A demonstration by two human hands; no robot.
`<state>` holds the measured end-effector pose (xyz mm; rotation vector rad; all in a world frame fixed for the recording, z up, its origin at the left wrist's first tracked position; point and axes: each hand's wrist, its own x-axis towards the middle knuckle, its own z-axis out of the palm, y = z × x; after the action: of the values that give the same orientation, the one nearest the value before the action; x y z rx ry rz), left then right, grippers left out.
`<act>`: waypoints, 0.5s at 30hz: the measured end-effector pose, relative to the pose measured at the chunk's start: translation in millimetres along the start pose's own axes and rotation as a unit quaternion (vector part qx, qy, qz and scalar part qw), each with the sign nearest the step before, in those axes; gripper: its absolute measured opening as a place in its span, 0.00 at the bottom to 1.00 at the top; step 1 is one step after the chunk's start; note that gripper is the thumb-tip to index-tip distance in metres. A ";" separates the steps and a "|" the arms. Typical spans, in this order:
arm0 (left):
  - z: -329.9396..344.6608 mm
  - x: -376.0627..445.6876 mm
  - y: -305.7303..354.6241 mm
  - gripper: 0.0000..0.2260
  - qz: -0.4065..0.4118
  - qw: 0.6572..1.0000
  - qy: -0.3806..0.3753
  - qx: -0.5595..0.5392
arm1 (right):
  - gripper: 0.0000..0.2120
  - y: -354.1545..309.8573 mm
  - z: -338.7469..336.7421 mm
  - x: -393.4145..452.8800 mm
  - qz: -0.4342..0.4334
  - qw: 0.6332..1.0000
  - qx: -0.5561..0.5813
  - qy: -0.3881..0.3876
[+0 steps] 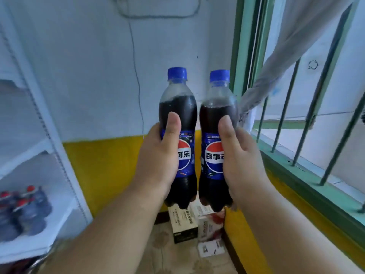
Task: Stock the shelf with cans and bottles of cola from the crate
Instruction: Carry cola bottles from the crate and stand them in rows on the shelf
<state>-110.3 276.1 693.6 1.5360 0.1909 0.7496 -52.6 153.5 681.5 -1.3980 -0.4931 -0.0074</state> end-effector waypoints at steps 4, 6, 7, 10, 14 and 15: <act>-72.0 -4.3 13.1 0.39 0.013 0.998 0.055 0.013 | 0.29 -4.2 56.8 -13.1 -0.007 0.999 0.013 -0.041; -112.7 -7.8 18.3 0.41 0.015 0.996 0.082 0.016 | 0.31 -6.2 94.2 -21.0 -0.009 0.998 0.021 -0.062; -133.3 -10.7 20.3 0.39 0.015 0.995 0.094 0.021 | 0.31 -7.0 116.0 -26.6 -0.010 0.997 0.020 -0.072; -200.6 -18.5 21.9 0.32 0.023 0.990 0.130 0.051 | 0.32 -5.8 189.3 -48.3 -0.006 0.993 0.034 -0.111; -305.5 -34.2 32.0 0.31 0.016 0.979 0.186 0.079 | 0.26 -2.5 298.6 -83.9 0.002 0.986 0.061 -0.158; -331.3 -39.3 35.5 0.31 0.015 0.976 0.200 0.081 | 0.26 -0.7 325.0 -91.9 0.002 0.983 0.065 -0.171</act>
<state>-336.2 524.1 690.6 1.5285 0.5391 1.0865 -241.7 433.3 680.0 -1.2770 -0.7613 0.2676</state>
